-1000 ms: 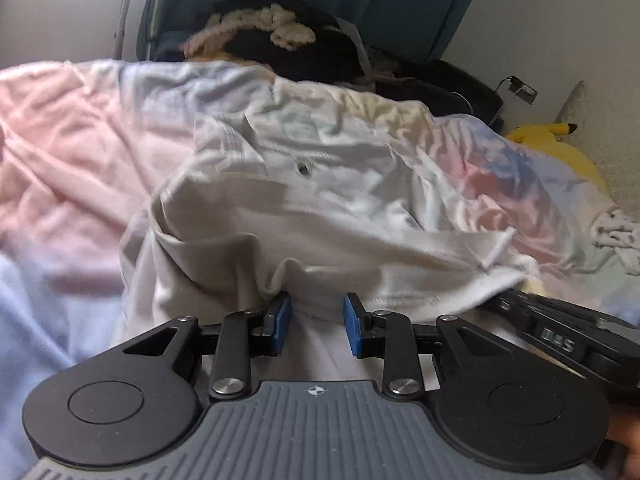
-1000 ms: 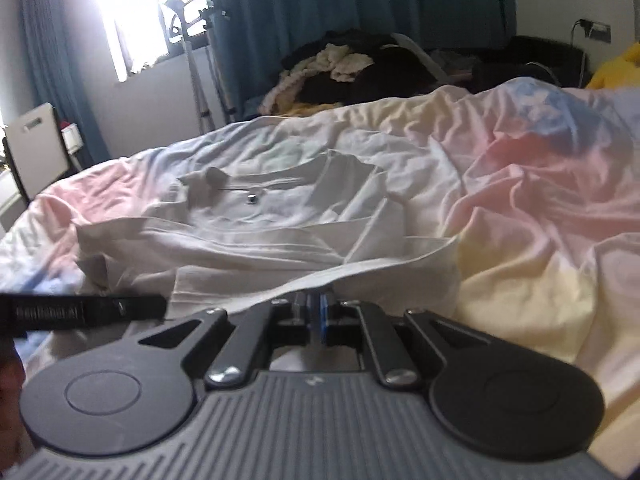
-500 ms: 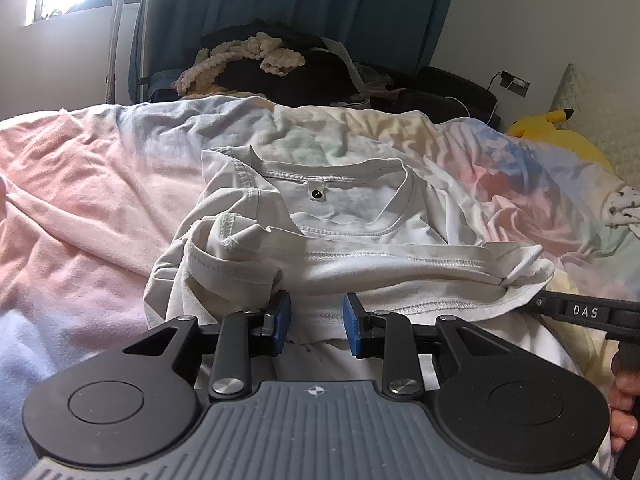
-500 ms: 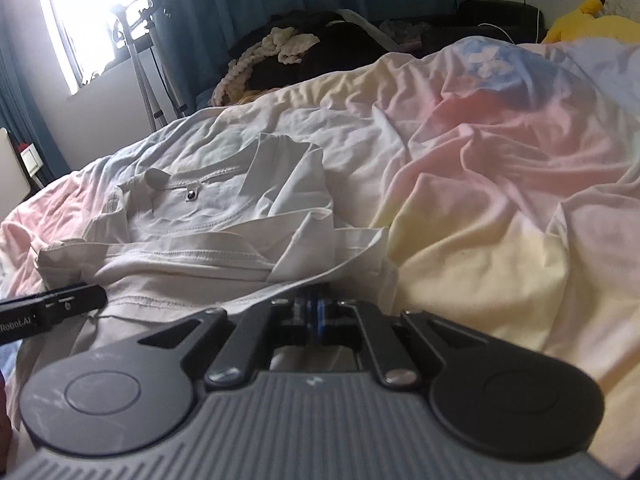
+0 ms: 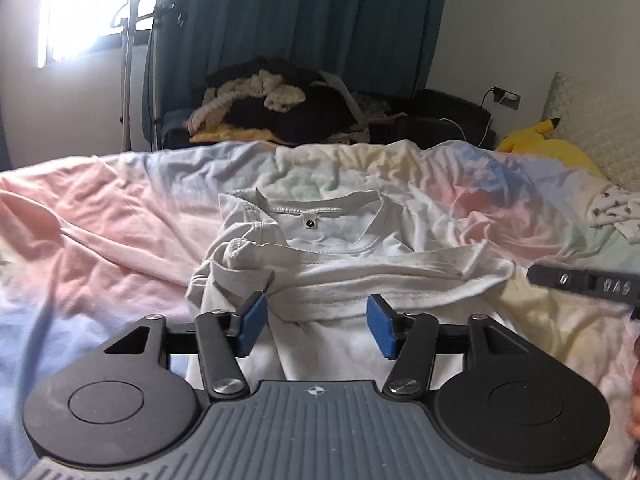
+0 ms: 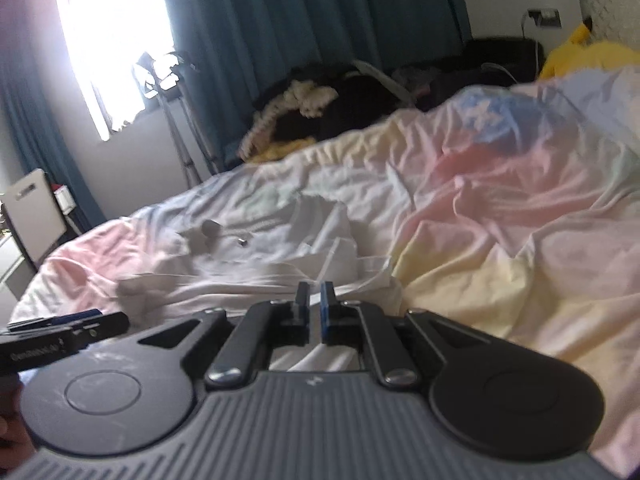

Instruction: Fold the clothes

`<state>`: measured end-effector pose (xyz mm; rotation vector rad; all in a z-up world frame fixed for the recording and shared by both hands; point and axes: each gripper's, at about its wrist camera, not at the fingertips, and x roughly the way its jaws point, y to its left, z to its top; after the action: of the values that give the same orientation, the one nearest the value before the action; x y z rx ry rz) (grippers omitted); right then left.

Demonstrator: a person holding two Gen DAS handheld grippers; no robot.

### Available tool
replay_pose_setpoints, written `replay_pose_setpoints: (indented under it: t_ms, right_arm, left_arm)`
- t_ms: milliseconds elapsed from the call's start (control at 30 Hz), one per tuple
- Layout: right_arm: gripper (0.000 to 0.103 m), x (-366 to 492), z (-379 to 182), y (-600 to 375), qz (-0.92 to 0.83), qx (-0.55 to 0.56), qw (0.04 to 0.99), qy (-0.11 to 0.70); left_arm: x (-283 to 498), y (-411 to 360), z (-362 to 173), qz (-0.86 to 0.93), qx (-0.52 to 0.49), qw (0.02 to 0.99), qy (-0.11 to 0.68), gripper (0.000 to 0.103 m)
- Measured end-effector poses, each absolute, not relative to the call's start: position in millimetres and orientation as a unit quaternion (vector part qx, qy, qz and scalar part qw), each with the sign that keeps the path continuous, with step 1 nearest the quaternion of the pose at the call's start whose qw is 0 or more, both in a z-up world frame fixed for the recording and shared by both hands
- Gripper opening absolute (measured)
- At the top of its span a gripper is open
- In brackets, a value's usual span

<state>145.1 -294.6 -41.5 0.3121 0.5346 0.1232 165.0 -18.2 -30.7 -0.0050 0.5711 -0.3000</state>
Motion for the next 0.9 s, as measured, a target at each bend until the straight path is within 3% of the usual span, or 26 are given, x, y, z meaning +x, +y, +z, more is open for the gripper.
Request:
replay_pose_setpoints:
  t_ms: [100,467,633,900]
  right_arm:
    - [0.009,120.8,-26.9,-292.7,0.072,0.144,0.955,0.248]
    - [0.010,42.7,-4.3,-276.1,0.105,0.141,0.963,0.205]
    - [0.026,27.4,-0.5,-273.0,0.098,0.125,0.969,0.188]
    - [0.037,18.0,-4.0,-271.6,0.102,0.118,0.970,0.188]
  left_arm:
    - [139.5,-15.7,-20.3,-0.148,0.010,0.952,0.268,0.071]
    - [59.8,-8.6,4.5,-0.152,0.040,0.963,0.219,0.079]
    - [47.0,0.7,-2.5,-0.151,0.019,0.960,0.235,0.080]
    - [45.3,3.3,-4.2,-0.166,-0.009,0.953,0.253,0.081]
